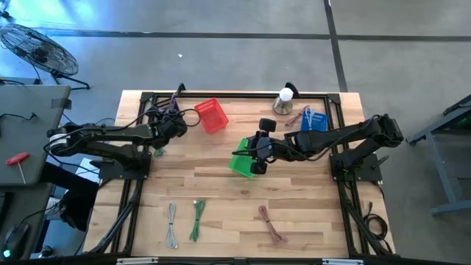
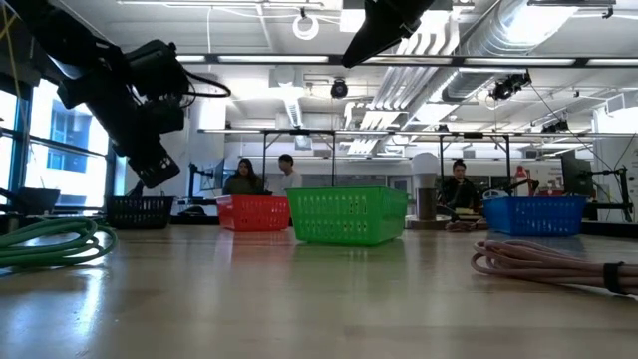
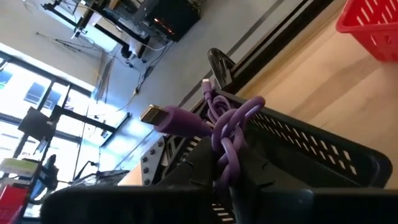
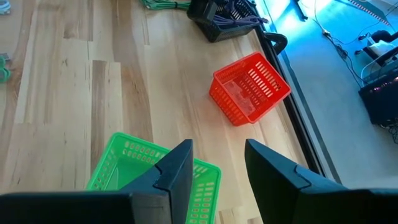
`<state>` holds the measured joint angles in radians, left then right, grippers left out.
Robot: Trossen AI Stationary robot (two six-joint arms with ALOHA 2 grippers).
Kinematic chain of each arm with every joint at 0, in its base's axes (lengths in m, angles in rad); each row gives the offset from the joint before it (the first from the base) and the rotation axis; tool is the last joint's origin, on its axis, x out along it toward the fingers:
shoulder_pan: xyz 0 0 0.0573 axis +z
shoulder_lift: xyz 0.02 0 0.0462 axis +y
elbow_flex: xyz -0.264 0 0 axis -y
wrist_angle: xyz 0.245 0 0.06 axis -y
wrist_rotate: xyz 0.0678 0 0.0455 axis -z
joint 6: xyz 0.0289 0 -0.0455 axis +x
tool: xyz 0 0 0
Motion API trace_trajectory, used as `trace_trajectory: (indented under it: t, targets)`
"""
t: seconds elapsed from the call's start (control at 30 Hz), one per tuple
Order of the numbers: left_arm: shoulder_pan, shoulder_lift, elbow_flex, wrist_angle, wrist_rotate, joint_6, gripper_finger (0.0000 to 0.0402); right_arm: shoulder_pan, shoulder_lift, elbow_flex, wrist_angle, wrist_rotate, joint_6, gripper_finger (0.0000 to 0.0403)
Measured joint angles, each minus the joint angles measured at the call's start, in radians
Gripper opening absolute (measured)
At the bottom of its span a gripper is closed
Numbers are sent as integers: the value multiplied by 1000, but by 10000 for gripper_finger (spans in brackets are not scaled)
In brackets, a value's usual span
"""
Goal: Pick & Place USB Port
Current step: Put the violet charger cable into the black basket
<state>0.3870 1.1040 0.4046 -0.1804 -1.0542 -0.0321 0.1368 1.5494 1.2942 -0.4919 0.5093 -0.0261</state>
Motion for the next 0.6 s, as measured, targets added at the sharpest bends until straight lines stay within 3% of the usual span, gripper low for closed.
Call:
trace_trajectory:
  t: [0.23, 0.6]
  targets:
    - [0, 0, 0, -1, 6, -2, 77, 0, 0, 0, -5, -8, 0, 138]
    - [-1, 0, 0, 1, 142, 2, 90, 0, 0, 0, -5, -6, 0, 138]
